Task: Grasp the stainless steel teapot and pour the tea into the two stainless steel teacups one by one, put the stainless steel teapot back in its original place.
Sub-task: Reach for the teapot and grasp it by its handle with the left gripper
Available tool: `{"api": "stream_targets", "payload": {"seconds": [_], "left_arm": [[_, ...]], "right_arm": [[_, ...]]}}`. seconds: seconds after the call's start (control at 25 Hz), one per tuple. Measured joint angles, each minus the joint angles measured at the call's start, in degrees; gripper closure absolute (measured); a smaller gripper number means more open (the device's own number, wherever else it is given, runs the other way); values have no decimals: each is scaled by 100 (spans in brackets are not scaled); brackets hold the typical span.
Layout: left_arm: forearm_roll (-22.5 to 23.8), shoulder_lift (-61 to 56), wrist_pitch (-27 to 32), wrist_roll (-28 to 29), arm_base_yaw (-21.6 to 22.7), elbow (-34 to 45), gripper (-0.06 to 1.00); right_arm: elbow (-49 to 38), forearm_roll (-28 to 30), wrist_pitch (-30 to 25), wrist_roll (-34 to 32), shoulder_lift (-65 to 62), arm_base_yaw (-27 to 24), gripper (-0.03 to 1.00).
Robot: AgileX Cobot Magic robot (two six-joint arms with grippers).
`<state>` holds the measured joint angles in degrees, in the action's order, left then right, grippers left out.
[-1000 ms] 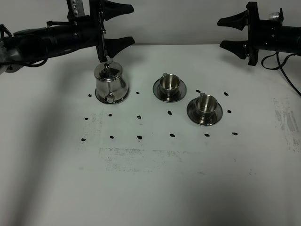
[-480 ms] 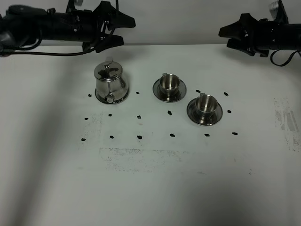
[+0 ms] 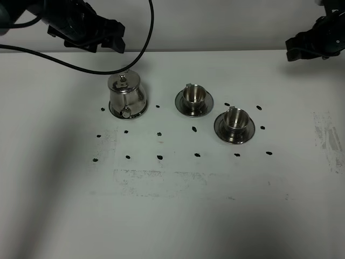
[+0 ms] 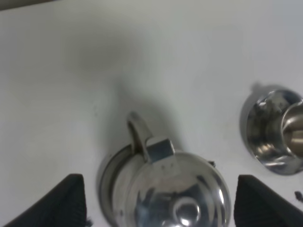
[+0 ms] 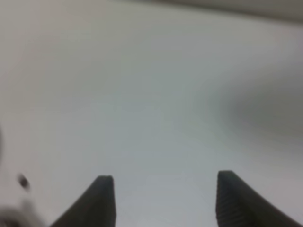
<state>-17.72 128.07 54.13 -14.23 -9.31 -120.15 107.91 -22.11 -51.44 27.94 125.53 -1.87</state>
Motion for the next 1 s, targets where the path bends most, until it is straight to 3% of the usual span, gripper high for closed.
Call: {"api": "stream_targets", "payload": {"seconds": [0.12, 0.2, 0.44, 0.56, 0.72, 1.0], "left_arm": [[91, -439, 48, 55, -25, 26, 32], [86, -819, 2, 62, -37, 286, 32], [106, -2157, -1138, -179, -43, 2297, 32], [232, -2876, -1937, -231, -43, 3242, 32], [245, -3726, -2794, -393, -43, 4097, 32], [441, -4000, -3036, -669, -43, 4557, 33]], "right_arm": [[-60, 440, -286, -371, -541, 0, 50], [-566, 403, -112, -422, -1124, 0, 51], [-3454, -85, 1979, 258, -3450, 0, 51], [-4293, -163, 2389, 413, -4607, 0, 51], [-4737, -175, 2049, 228, -5955, 0, 51], [-4814, -67, 603, -495, -8017, 0, 53]]}}
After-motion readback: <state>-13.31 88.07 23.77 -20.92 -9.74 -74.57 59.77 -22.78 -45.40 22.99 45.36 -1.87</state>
